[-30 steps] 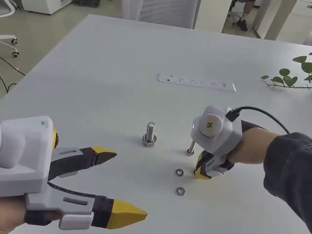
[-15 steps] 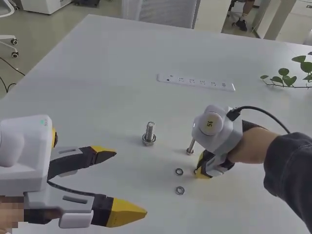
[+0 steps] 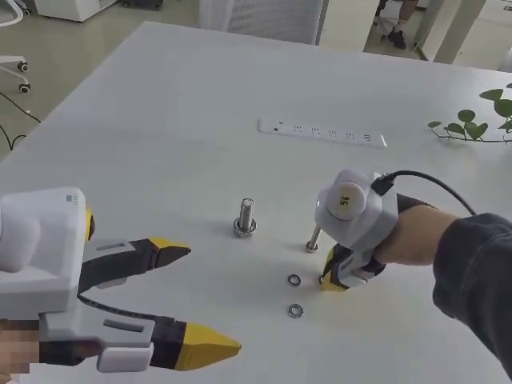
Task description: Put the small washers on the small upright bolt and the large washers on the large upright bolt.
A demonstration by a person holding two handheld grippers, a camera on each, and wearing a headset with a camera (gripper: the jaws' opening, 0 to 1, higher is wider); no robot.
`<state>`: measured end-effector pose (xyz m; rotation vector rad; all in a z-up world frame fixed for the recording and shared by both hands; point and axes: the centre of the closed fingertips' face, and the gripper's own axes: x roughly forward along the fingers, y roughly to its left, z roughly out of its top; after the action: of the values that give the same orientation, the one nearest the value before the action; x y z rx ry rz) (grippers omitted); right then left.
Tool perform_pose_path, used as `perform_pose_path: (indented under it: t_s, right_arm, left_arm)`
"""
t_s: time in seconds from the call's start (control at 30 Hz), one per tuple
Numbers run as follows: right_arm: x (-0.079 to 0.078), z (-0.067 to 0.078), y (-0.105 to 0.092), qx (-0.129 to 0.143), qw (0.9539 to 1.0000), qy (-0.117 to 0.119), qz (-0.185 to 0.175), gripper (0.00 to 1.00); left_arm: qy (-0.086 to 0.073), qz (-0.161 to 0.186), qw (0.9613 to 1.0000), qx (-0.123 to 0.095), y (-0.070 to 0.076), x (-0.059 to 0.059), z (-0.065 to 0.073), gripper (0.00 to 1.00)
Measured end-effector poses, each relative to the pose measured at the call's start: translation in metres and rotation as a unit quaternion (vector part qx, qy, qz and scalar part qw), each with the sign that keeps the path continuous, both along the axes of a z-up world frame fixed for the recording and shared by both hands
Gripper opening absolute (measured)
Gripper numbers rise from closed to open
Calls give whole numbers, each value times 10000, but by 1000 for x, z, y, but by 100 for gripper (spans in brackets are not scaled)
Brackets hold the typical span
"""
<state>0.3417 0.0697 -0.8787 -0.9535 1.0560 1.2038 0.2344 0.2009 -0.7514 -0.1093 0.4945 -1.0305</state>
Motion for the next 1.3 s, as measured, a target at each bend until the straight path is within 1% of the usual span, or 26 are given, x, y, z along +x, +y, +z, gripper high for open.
perform_pose_path:
  t_s: [0.4, 0.47, 0.57, 0.73, 1.0, 1.13, 1.2, 1.3]
  right_arm:
    - [-1, 0, -2, -44, 10000, 11, 11, 14]
    - [0, 2, -1, -11, 10000, 5, -2, 14]
    - [0, 1, -3, -64, 10000, -1, 9, 14]
    - [0, 3, -4, -67, 10000, -6, 13, 14]
    - [5, 14, -7, -48, 10000, -79, -7, 14]
    - [6, 17, -8, -62, 9999, -91, -12, 14]
    - [5, 20, -9, -52, 10000, -66, -35, 14]
    - [6, 25, -12, -65, 9999, -108, -33, 14]
  left_arm:
    - [2, 10, 10000, -8, 0, 0, 0, 86]
    - [-4, 5, 10000, -15, 0, 0, 0, 86]
    - [-7, 0, 10000, -6, 0, 0, -1, 86]
    - [0, -4, 10000, -8, 0, -1, -1, 86]
    - [-25, -23, 10000, -6, -1, -1, 1, 86]
    - [-35, -23, 10000, -13, 0, -1, 1, 86]
    - [-37, -25, 10000, -13, 0, -1, 2, 86]
    - [-40, -36, 10000, -10, -1, -1, 2, 86]
